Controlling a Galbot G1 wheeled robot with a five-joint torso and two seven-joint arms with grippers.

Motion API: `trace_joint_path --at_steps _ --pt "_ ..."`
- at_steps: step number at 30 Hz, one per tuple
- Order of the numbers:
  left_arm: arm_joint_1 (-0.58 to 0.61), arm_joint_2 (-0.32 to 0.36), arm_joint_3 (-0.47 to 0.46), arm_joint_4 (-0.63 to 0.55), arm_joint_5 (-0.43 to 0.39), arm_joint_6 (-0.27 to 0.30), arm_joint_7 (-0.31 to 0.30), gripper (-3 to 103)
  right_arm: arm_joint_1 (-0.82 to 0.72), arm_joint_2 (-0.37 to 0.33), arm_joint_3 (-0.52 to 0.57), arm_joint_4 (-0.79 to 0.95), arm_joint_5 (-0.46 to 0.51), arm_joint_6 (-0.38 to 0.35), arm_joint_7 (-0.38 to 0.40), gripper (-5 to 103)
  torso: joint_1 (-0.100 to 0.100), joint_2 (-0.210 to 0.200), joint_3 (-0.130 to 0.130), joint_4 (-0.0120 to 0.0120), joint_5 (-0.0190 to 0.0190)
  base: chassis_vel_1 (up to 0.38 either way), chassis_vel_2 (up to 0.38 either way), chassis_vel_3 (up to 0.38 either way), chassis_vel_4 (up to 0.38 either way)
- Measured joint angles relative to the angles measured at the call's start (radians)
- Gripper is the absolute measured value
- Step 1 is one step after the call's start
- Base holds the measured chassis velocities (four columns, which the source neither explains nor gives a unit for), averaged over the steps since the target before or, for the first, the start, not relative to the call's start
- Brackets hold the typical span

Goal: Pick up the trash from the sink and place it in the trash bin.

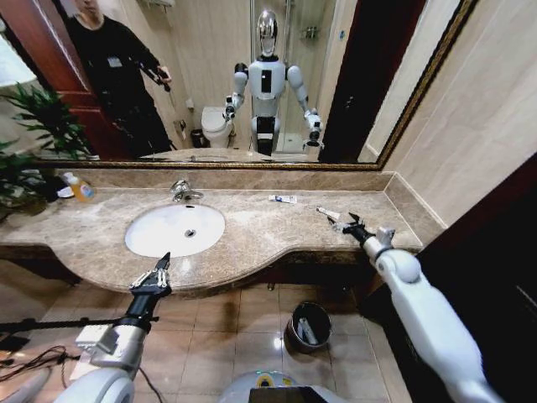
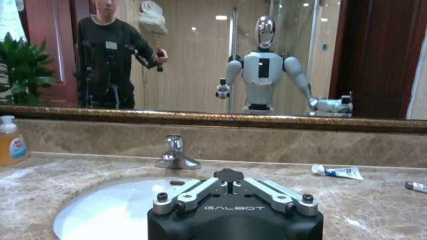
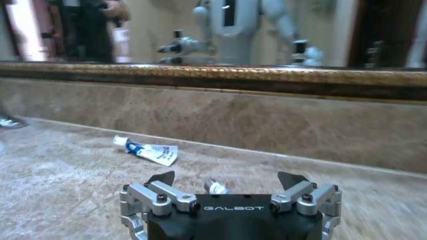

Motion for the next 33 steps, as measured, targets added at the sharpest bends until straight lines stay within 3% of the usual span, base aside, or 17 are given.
trace_joint_path --at_steps 5,8,17,21,23,26,28,33 --pt "0.000 0.000 0.000 0.000 0.000 0.000 0.000 0 0.230 -0.042 -0.164 -0.258 -0.021 0.003 -0.200 100 0.000 0.000 0.000 0.0003 -0.0005 0.000 0.000 0.000 0.000" --pt "0.000 0.000 0.000 0.000 0.000 0.000 -0.001 0 0.304 -0.039 -0.220 -0.354 -0.054 0.015 -0.266 100 0.000 0.000 0.000 0.0001 -0.0005 0.000 0.000 0.000 0.000" --pt "0.000 0.000 0.000 0.000 0.000 0.000 -0.001 0 0.421 0.021 -0.291 -0.493 -0.117 0.027 -0.305 103 0.000 0.000 0.000 0.0003 -0.0005 0.000 0.000 0.000 0.000" --pt "0.000 0.000 0.000 0.000 0.000 0.000 -0.001 0 0.450 0.027 -0.321 -0.536 -0.136 0.028 -0.313 91 0.000 0.000 0.000 0.0001 -0.0004 0.000 0.000 0.000 0.000" --pt "0.000 0.000 0.000 0.000 0.000 0.000 -0.001 0 0.456 0.027 -0.325 -0.544 -0.140 0.027 -0.317 91 0.000 0.000 0.000 0.0001 -0.0004 0.000 0.000 0.000 0.000" --pt "0.000 0.000 0.000 0.000 0.000 0.000 -0.001 0 0.471 0.026 -0.331 -0.567 -0.154 0.027 -0.326 75 0.000 0.000 0.000 0.0001 -0.0006 0.000 0.000 0.000 0.000" --pt "0.000 0.000 0.000 0.000 0.000 0.000 -0.001 0 0.471 0.026 -0.331 -0.574 -0.163 0.031 -0.326 73 0.000 0.000 0.000 0.0001 -0.0005 0.000 0.000 0.000 0.000" --pt "0.000 0.000 0.000 0.000 0.000 0.000 -0.001 0 0.447 0.025 -0.326 -0.566 -0.173 0.036 -0.326 52 0.000 0.000 0.000 0.0001 0.0000 0.000 0.000 0.000 0.000"
